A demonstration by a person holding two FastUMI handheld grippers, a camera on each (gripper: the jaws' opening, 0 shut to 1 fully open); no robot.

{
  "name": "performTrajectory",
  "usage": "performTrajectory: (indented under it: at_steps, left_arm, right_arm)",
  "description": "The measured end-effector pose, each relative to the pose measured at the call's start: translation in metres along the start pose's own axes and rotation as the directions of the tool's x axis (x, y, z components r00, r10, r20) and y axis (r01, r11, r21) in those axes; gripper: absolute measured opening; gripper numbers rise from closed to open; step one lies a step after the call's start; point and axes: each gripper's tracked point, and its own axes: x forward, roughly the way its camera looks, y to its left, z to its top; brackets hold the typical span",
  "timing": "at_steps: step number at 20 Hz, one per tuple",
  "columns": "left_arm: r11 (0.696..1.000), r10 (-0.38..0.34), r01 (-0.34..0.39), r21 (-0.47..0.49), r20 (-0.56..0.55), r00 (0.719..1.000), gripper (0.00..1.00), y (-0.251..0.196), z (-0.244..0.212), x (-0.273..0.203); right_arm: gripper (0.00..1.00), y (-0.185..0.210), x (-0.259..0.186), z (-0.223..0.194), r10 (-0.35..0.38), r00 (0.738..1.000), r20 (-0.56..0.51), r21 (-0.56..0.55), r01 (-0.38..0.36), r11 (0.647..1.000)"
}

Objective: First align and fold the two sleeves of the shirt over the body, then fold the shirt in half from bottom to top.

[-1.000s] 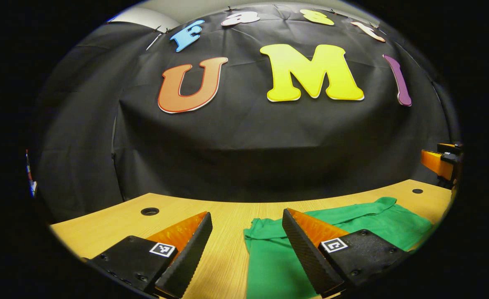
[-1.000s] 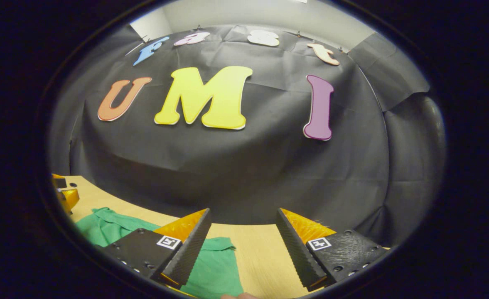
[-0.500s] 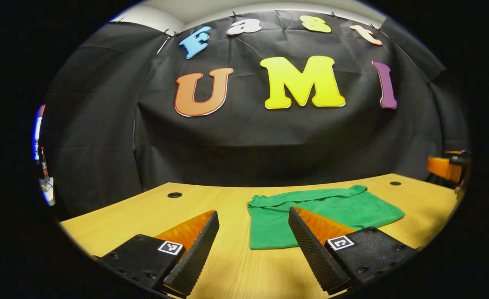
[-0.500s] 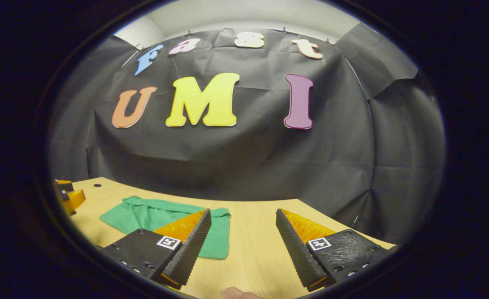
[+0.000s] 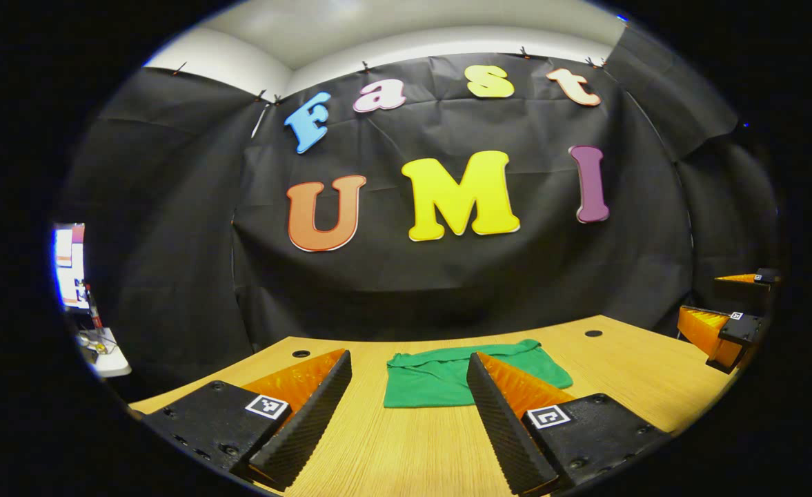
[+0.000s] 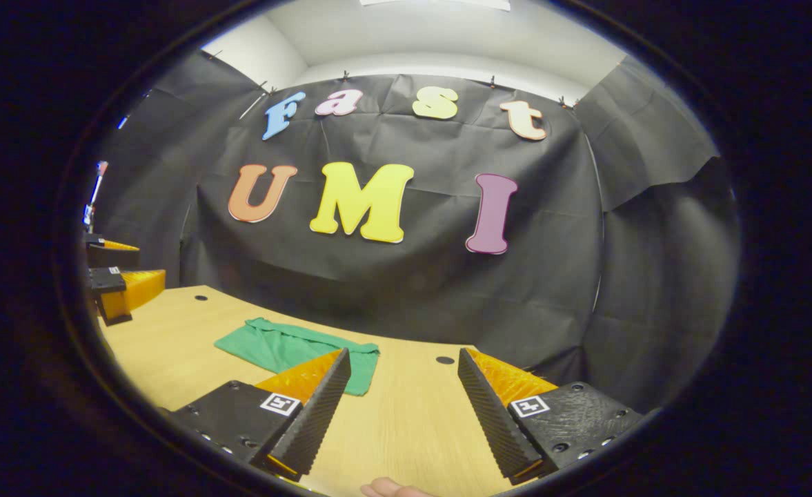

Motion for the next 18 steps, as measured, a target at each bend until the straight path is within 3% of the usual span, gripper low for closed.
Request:
performTrajectory:
  at_steps: [3, 6, 9, 14, 18]
  left_arm:
    - [1.000, -0.017, 0.016, 0.018, 0.048, 0.999, 1.00, -0.018, 0.021, -0.031]
    - [0.997, -0.065, 0.068, -0.034, 0.084, 0.994, 1.00, -0.037, 0.027, -0.055]
    - [0.999, -0.046, 0.049, -0.022, 0.121, 0.992, 1.00, -0.027, 0.037, -0.059]
    - [0.993, -0.052, 0.059, -0.107, 0.071, 0.996, 1.00, -0.018, 0.020, -0.047]
    - [0.987, -0.027, 0.033, -0.156, 0.037, 0.999, 1.00, -0.002, 0.009, -0.038]
  right_arm:
    - [0.95, -0.006, -0.036, 0.018, 0.001, 1.000, -0.003, 0.043, -0.001, 0.999]
    - [0.94, -0.018, -0.058, 0.047, -0.027, 0.996, 0.089, 0.091, 0.019, 0.996]
    - [0.95, -0.017, -0.061, 0.041, -0.008, 0.995, 0.103, 0.111, -0.004, 0.994]
    - [0.96, -0.005, -0.049, 0.028, 0.043, 0.997, 0.061, 0.139, -0.051, 0.989]
    - [0.95, 0.000, -0.042, 0.016, 0.036, 0.999, 0.037, 0.081, -0.039, 0.996]
